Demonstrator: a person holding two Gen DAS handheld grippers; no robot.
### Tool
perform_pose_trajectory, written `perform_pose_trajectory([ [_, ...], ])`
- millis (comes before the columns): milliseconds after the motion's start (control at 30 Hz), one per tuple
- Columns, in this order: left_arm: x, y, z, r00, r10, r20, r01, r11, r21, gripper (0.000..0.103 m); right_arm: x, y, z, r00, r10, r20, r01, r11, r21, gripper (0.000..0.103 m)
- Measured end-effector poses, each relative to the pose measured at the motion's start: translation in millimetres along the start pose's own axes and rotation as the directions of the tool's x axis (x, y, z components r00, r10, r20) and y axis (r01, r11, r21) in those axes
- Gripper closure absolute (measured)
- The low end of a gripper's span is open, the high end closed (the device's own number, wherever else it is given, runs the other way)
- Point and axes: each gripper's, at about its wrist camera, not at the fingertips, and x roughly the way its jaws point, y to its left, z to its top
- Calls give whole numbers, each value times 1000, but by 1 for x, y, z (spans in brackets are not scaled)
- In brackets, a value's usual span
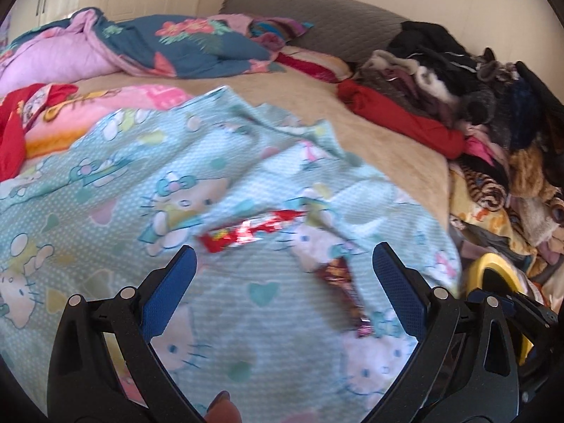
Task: Collect trash
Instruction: 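Move both open tools back over the red wrapper and brown chocolate bar, then grasp the red candy wrapper with the left tool while the right tool grasps the brown chocolate bar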
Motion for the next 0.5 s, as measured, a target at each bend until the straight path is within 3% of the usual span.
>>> perform_pose_trajectory([
  [233, 29, 23, 5, 998, 39, -54, -39, 999, 6, 25, 41, 6, 4, 995, 45, -86, -45, 999, 4, 35],
  [300, 37, 25, 7, 997, 43, -62, -42, 999, 14, 35, 50, 6, 5, 992, 60, -109, -59, 998, 12, 38],
  [500, 68, 30, 9, 992, 47, -121, -43, 999, 32, 43, 76, 8, 8, 984, 79, -157, -77, 997, 19, 47],
])
